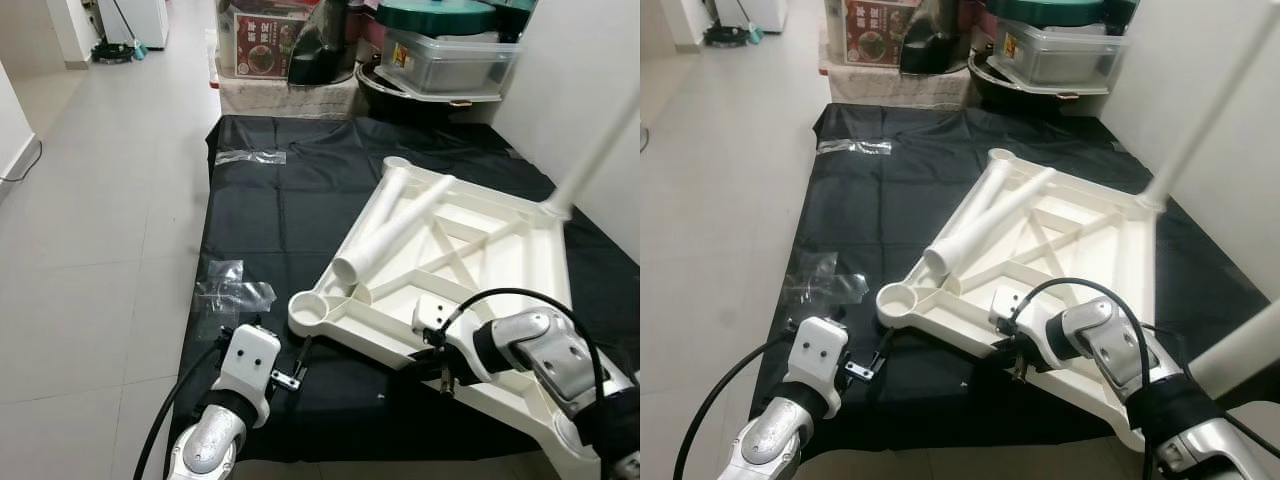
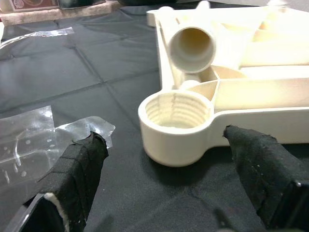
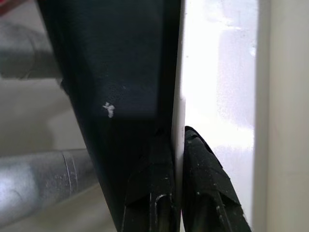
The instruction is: Building children table
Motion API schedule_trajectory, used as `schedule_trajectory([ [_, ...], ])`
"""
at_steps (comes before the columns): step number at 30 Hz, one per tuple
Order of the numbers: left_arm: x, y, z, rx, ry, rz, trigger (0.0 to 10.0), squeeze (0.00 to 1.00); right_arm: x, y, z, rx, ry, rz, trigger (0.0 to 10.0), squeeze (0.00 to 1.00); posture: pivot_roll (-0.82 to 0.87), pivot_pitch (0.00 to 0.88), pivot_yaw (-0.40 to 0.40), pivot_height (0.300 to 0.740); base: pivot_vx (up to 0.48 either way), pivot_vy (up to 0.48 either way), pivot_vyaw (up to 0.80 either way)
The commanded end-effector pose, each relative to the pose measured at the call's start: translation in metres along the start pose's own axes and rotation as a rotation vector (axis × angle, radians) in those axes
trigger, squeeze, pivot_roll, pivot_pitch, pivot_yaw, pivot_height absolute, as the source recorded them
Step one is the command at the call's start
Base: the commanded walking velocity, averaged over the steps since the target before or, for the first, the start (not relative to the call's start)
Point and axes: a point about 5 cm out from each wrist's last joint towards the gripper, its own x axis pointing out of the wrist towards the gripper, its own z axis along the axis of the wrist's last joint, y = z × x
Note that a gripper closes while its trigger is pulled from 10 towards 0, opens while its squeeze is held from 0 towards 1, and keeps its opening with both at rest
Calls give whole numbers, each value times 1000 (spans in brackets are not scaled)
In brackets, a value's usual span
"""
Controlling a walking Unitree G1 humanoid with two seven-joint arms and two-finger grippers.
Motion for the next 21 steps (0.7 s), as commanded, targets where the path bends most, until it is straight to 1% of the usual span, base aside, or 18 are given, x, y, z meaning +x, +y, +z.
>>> schedule_trajectory([
  [1, 0, -1, -4, 2, 23, -3, 10000, 0, 3, 5, 19, -122, -48, 100, 0, 0, 49, 104, -101, 740, 0, 0, 0],
  [2, 0, -1, -4, 1, 22, -3, 10000, 0, 2, 4, 19, -172, -34, 114, 0, 0, 52, 104, -104, 740, 0, 0, 0],
  [3, 0, -1, -4, 1, 22, -3, 10000, 0, 2, 4, 19, -172, -34, 114, 0, 0, 52, 104, -104, 740, 0, 0, 0],
  [4, 0, -1, -4, 1, 22, -2, 10000, 0, 2, 3, 18, -225, -19, 131, 0, 0, 50, 103, -105, 740, 0, 0, 0],
  [5, 0, -1, -4, 1, 22, -2, 10000, 0, 2, 3, 18, -225, -19, 131, 0, 0, 50, 103, -105, 740, 0, 0, 0],
  [6, 0, -1, -4, 1, 22, -1, 10000, 0, 1, 3, 16, -270, -4, 141, 0, 0, 50, 103, -105, 740, 0, 0, 0],
  [8, 0, -1, -4, 1, 22, -1, 10000, 0, 1, 3, 16, -270, -4, 141, 0, 0, 50, 103, -105, 740, 0, 0, 0],
  [11, 0, -2, -4, 3, 22, -5, 10000, 0, 3, 1, 8, -373, 37, 155, 0, 0, 51, 101, -103, 740, 0, 0, 0],
  [12, 0, -2, -4, 2, 23, -6, 10000, 0, 3, -2, 4, -405, 67, 149, 0, 0, 54, 98, -102, 740, 0, 0, 0],
  [13, 0, -2, -4, 2, 23, -6, 10000, 0, 3, -2, 4, -405, 67, 149, 0, 0, 54, 98, -102, 740, 0, 0, 0],
  [14, -1, -2, -4, 2, 24, -6, 10000, 0, 2, -3, 1, -424, 87, 144, 0, 0, 53, 97, -102, 740, 0, 0, 0],
  [16, -1, -2, -4, 2, 24, -6, 10000, 0, 2, -3, 1, -424, 87, 144, 0, 0, 53, 97, -102, 740, 0, 0, 0],
  [17, -1, -2, -5, 3, 26, -7, 10000, 0, 0, -9, -3, -449, 122, 115, 0, 0, 55, 96, -102, 740, 0, 0, 0],
  [19, -1, -2, -5, 3, 26, -7, 10000, 0, 0, -11, -4, -453, 126, 107, 0, 0, 55, 96, -102, 740, 0, 0, 0],
  [21, -1, -2, -5, 5, 28, -7, 10000, 0, -4, -17, -8, -475, 160, 85, 0, 0, 55, 93, -103, 740, 0, 0, 0],
])
